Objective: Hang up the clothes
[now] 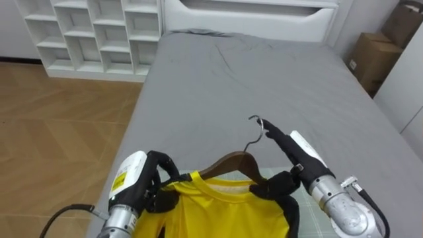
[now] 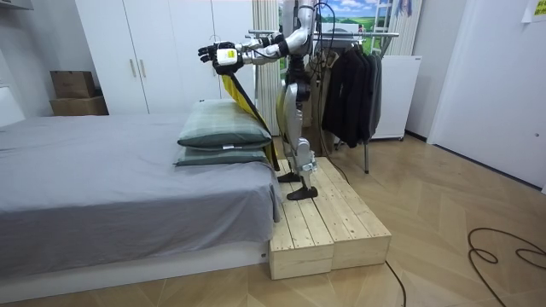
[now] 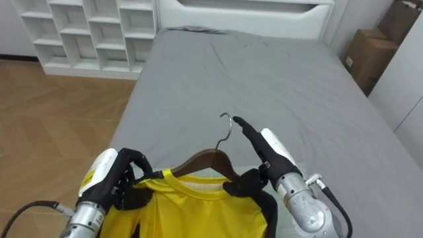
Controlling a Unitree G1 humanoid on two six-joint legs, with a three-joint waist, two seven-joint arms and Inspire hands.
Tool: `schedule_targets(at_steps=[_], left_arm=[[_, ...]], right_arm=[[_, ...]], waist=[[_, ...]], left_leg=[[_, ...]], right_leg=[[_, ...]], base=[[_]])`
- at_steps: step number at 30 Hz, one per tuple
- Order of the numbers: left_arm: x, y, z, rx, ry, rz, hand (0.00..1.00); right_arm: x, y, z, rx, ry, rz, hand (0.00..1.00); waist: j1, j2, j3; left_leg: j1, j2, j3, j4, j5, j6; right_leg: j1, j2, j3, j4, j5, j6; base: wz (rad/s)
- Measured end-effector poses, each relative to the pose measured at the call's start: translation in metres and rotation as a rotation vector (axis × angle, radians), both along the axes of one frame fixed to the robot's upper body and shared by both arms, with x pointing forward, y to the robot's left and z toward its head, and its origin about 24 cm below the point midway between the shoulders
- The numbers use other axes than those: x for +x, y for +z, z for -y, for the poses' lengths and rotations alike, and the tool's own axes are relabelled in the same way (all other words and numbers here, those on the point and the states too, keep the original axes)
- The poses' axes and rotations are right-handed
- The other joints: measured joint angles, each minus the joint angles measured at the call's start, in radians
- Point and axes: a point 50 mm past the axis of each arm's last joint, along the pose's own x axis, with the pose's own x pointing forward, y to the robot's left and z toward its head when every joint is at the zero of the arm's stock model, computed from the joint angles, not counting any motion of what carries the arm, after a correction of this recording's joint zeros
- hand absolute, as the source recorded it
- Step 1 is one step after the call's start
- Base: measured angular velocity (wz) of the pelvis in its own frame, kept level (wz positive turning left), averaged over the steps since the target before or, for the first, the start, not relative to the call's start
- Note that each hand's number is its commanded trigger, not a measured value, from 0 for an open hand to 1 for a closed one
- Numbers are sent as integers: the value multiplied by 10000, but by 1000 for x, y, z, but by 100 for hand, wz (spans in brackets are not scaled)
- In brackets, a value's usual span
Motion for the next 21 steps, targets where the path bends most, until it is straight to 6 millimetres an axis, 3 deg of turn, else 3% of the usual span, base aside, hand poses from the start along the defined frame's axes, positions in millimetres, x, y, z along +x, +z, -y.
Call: schedule_targets(at_steps=[7, 21], left_arm=[[1, 1, 7, -112, -290, 1, 100], [1, 0, 2, 180, -494, -235, 100]], right_arm=[[-4, -18, -13, -476, 472, -500, 0], [-7, -41, -4, -1443, 453, -1569, 0]], waist=[[239, 76, 64], [89, 143, 24]], left_leg=[[-42, 41, -23, -180, -1, -3], [-20, -12, -246, -8, 4, -3]], right_leg=[[-120, 50, -38, -11, 20, -30], [139, -12, -208, -201, 17, -26]], base=[[2], [3]])
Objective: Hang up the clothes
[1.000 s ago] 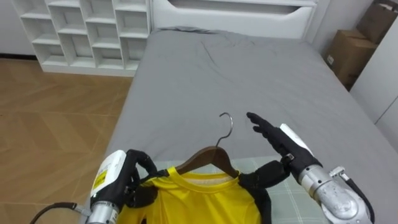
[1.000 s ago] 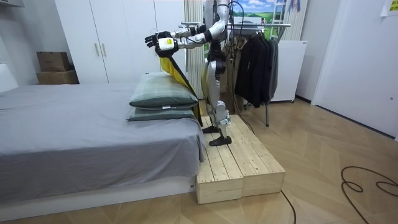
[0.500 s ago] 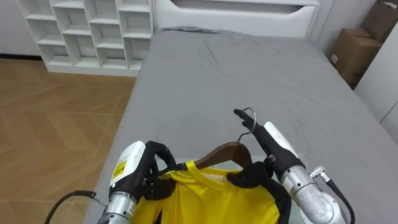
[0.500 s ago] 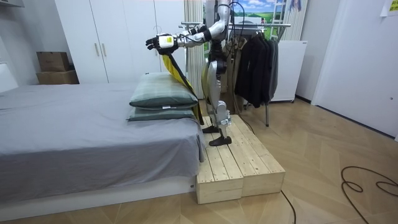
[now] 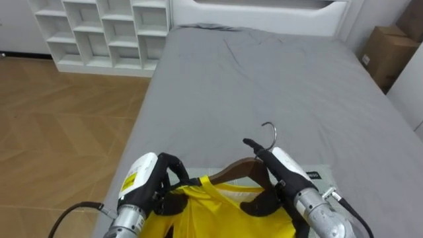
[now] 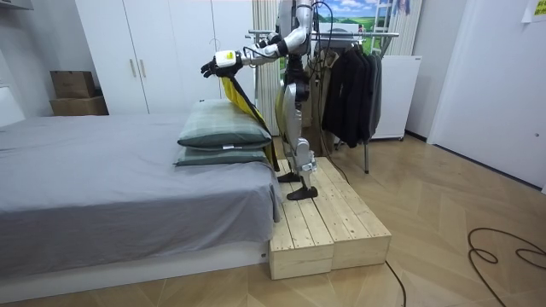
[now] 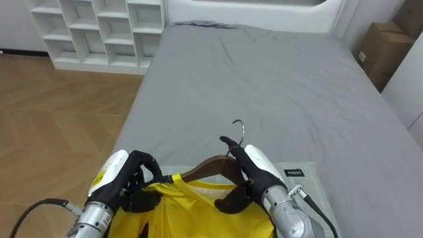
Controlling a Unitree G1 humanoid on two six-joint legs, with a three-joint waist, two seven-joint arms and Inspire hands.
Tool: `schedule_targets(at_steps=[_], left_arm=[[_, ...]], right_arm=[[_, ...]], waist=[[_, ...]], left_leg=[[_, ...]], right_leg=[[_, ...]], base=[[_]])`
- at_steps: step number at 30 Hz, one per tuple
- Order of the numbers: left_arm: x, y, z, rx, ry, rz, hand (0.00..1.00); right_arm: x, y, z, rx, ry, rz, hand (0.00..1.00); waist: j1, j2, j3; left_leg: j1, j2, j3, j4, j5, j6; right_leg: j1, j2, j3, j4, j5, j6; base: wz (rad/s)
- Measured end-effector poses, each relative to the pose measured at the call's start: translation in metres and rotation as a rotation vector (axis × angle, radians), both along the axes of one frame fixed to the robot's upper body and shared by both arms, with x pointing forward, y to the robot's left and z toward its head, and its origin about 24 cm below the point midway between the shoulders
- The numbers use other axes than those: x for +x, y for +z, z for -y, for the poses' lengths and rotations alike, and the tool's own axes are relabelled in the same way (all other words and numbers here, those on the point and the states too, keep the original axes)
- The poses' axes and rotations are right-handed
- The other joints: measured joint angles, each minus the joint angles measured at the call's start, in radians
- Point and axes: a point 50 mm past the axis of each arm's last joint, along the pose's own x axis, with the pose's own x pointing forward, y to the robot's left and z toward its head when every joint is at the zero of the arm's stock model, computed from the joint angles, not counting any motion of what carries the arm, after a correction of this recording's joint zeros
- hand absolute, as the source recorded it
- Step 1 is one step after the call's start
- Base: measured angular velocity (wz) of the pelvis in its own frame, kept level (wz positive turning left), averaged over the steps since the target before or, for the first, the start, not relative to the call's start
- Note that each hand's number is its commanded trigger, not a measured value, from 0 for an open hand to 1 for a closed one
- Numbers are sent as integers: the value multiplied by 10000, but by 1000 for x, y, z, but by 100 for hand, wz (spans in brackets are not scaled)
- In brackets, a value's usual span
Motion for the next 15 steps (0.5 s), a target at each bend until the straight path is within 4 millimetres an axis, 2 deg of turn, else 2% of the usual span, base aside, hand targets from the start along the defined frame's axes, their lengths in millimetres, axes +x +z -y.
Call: schedule_targets(at_steps=[10, 15], left_arm=[[-2, -3, 1, 46, -134, -151, 100], [-2, -2, 1, -39, -136, -115, 100]], right_arm=[[-9, -21, 10, -323, -157, -1130, 0], [-9, -23, 13, -374, -199, -1262, 0]], waist=[[-15, 5, -15], [-17, -19, -30]], left_leg=[[48, -5, -49, 50, 1, 0], [48, -37, -86, 45, 1, 0]], right_leg=[[119, -42, -162, 40, -9, 14], [126, -46, -170, 48, -9, 15]], base=[[3], [3]])
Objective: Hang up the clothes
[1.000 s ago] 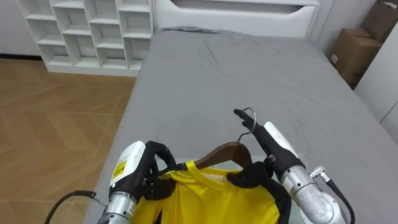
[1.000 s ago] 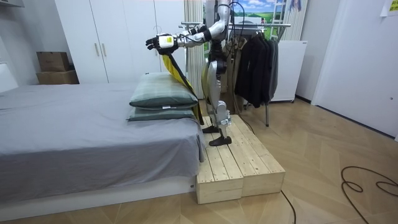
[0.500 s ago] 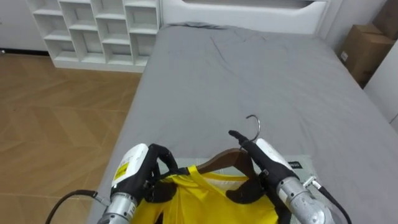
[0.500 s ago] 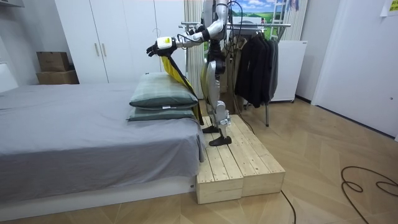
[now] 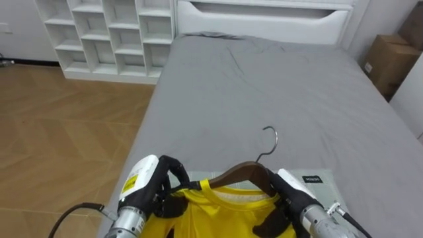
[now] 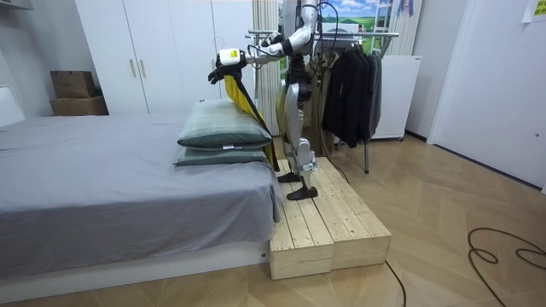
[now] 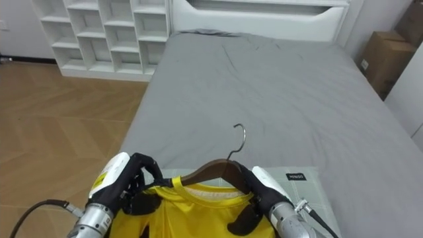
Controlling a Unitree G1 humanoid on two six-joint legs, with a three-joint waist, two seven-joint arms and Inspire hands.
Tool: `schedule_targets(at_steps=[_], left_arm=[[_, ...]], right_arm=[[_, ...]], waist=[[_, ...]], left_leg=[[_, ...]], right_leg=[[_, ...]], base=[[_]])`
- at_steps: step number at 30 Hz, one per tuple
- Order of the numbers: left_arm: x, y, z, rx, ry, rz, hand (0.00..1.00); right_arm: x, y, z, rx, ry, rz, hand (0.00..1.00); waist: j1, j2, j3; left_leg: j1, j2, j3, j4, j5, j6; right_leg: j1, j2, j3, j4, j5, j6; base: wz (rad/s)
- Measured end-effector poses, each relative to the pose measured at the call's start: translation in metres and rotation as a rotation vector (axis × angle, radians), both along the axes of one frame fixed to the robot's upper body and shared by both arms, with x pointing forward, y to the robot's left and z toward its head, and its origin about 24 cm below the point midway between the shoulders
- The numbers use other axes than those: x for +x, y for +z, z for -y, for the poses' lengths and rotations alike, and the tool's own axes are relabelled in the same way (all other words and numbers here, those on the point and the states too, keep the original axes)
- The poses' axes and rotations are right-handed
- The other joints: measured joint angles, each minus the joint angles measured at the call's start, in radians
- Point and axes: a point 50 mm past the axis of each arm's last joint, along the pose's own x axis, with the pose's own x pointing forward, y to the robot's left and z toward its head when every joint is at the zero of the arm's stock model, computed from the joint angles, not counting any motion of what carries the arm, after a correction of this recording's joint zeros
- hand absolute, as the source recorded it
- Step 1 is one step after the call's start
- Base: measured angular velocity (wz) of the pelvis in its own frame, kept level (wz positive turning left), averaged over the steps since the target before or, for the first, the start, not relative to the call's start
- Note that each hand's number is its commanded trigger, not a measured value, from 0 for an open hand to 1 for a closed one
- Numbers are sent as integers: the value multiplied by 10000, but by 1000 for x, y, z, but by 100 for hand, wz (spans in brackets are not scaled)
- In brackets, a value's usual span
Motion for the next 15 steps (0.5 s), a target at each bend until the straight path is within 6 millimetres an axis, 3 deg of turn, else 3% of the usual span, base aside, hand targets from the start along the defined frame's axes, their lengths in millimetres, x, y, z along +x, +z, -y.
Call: schedule_targets(at_steps=[15], left_arm=[[-1, 0, 0, -96, -133, 116, 100]], right_arm=[[0, 2, 5, -79, 56, 141, 0]], waist=[[-29, -10, 5]], left_leg=[[108, -44, -124, 109, 2, 4]], right_leg=[[177, -33, 8, -18, -20, 28]], base=[[1]])
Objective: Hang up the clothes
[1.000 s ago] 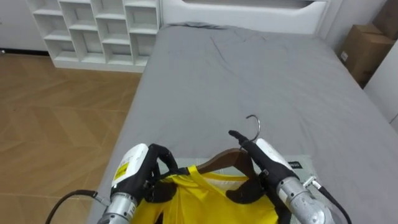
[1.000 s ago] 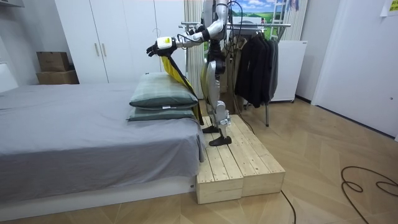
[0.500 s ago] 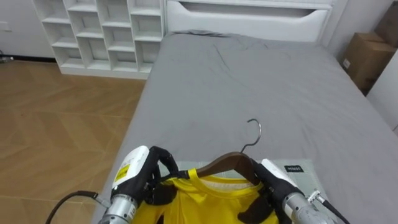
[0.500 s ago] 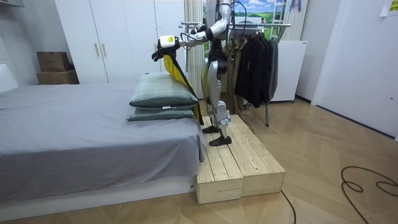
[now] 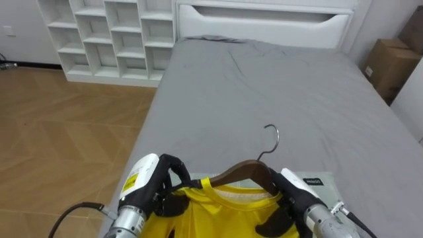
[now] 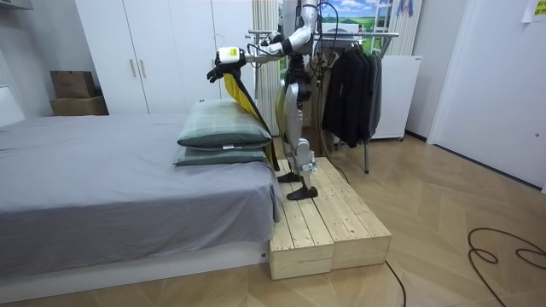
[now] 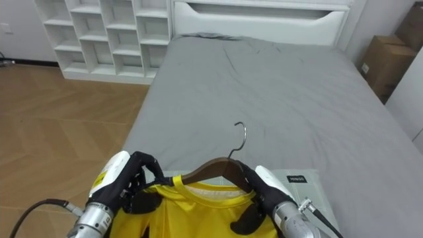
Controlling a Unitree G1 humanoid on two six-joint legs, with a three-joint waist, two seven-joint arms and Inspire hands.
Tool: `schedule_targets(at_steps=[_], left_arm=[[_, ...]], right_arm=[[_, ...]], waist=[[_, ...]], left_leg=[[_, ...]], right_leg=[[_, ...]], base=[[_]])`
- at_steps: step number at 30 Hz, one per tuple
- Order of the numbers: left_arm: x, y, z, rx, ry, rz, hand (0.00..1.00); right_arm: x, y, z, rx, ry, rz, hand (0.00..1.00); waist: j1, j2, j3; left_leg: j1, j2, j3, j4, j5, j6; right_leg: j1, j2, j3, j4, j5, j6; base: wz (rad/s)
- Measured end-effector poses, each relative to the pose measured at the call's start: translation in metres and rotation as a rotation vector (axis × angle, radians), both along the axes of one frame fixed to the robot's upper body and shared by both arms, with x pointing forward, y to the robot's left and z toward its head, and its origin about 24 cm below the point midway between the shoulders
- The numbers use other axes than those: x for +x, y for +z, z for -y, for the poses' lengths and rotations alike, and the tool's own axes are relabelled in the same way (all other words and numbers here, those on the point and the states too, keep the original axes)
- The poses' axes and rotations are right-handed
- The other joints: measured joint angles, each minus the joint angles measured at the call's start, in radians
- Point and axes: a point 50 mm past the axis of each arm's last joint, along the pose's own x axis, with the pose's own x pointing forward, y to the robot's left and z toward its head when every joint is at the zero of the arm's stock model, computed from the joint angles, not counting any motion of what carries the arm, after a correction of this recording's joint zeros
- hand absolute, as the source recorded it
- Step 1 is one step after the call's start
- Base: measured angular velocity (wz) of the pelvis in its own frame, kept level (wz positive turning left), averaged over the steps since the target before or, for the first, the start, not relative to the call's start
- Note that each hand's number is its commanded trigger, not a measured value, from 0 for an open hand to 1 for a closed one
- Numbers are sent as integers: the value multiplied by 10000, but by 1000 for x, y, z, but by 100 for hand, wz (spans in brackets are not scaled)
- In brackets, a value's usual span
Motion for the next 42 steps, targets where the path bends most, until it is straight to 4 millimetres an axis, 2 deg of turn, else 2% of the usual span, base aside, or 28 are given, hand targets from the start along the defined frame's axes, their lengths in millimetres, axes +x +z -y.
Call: schedule_targets(at_steps=[21, 35, 37, 42], left_arm=[[0, 0, -2, 11, -29, 27, 100], [4, 4, -2, 156, -108, 213, 100], [4, 4, -2, 173, -106, 214, 100], [4, 4, -2, 178, -110, 212, 100]], right_arm=[[-4, -8, 6, 2, -212, -349, 0], [-9, -17, 15, -45, -571, -803, 0], [-10, -18, 16, -61, -602, -870, 100], [-11, -21, 17, -90, -676, -975, 100]], waist=[[-91, -36, 4], [-93, -87, -48], [-92, -83, -50], [-91, -67, -59]], left_leg=[[-10, -11, 12, -16, -1, 1], [-189, -16, -95, 0, 0, 2], [-189, -16, -99, 1, 0, 3], [-159, -16, -103, 2, 1, 3]], right_leg=[[-25, 1, 26, -9, -11, 17], [-169, 0, -21, -12, -10, 17], [-166, -1, -21, -11, -10, 17], [-133, 0, -22, -3, -9, 16]], base=[[0], [1], [0], [0]])
